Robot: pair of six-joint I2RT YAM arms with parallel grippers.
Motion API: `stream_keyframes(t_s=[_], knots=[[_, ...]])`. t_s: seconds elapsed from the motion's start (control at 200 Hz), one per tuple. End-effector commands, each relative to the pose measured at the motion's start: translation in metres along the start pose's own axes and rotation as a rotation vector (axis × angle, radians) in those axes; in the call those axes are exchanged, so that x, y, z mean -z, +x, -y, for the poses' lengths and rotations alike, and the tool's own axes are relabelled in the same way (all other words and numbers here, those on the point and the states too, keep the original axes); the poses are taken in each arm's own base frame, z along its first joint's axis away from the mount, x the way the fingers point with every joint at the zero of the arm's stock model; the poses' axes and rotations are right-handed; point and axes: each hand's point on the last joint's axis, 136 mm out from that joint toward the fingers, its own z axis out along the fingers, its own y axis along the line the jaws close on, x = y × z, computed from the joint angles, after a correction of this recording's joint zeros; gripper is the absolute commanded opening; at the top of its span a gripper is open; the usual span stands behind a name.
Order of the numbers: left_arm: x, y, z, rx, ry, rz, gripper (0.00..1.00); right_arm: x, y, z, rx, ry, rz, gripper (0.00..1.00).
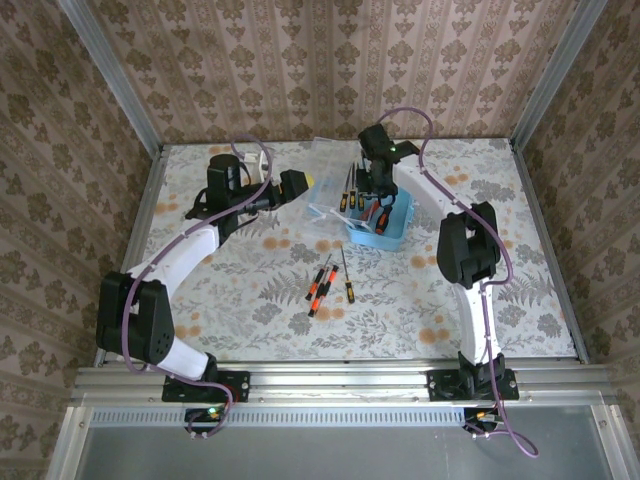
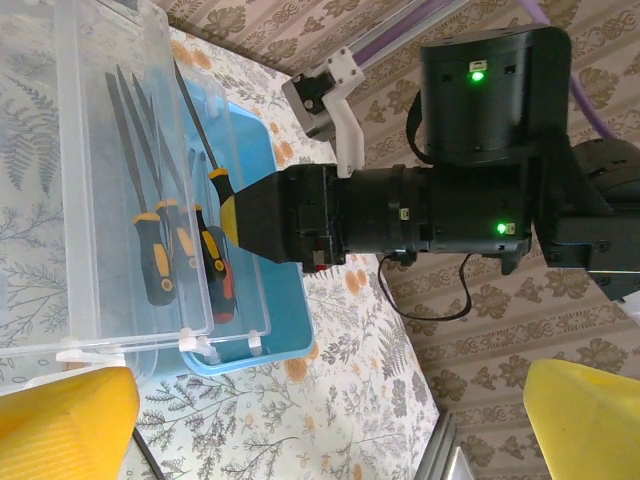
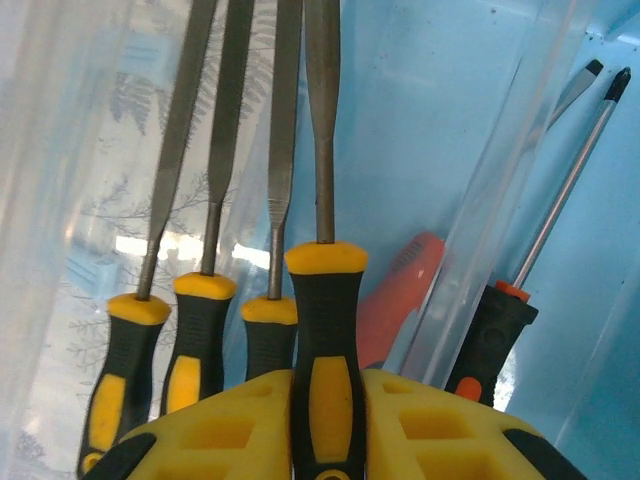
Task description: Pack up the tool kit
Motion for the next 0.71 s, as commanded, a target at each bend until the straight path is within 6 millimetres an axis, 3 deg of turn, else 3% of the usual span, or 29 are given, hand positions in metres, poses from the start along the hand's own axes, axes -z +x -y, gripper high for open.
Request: stream_keyframes(t_s=[0.0,0.345,0.575,0.7], knots=[[0.004,-0.003,0.007,-0.02,0.013,0.011,1.0,-0.001,0.008,0.003,0.008,0.003,-0.041,0.25],[0.008,-0.005,0.009,-0.038,-0.005,0.024,1.0,0.026,0.019,-0.004,-0.009,-0.018,-0.004,0.25],[0.01,-0.006,0.013,-0.044,-0.002,0.032,1.0,0.019,0.035,-0.006,-0.014,-0.013,-0.033,0.26],[0.011,-0.007,0.014,-0.044,-0.002,0.033,1.0,0.017,0.033,-0.008,-0.013,-0.009,-0.036,0.34]])
